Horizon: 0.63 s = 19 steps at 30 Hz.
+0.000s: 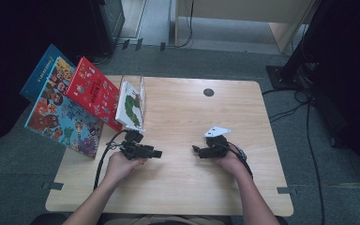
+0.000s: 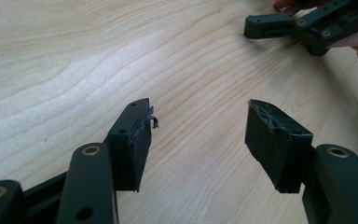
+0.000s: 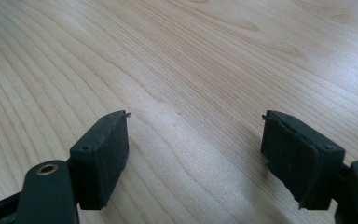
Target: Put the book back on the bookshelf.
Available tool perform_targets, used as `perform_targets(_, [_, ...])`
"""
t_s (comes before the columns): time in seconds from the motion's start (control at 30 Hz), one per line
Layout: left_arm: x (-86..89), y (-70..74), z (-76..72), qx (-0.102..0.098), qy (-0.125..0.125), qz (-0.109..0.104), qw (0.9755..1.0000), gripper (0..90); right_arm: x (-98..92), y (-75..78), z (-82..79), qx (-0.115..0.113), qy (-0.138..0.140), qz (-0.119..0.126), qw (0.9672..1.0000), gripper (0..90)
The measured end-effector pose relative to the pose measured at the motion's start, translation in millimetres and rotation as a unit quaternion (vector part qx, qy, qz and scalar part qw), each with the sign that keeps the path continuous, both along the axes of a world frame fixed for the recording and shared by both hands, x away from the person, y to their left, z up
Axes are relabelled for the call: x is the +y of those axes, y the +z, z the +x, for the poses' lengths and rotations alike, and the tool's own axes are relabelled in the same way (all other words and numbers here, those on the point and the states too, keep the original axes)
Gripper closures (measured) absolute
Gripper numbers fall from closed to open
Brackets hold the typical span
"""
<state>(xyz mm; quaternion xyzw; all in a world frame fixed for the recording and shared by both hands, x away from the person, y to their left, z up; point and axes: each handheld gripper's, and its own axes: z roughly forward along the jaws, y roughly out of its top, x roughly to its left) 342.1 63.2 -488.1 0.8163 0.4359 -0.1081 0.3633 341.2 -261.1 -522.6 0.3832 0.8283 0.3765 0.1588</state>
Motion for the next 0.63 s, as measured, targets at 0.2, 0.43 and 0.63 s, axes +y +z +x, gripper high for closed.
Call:
perform_targets(0.2, [-2.5,-9.3,-0.8,0.004,-0.007,0.024,0.9997,41.1,2.3,-0.3,0.0,0.0,0.004,-0.002,1.0,20.4])
perform_targets(0.43, [-1.3,-10.4,-0.1,0.004,-0.006,0.017,0.9998,40.9,4.8,-0.3,-1.4,0.001,0.012,-0.003,0.9999,19.6])
perform_targets(0.63, [-0.1,-11.4,-2.5,-0.003,-0.002,0.012,0.9999,40.9,5.0,-0.3,-1.6,0.002,0.014,-0.003,0.9999,18.9])
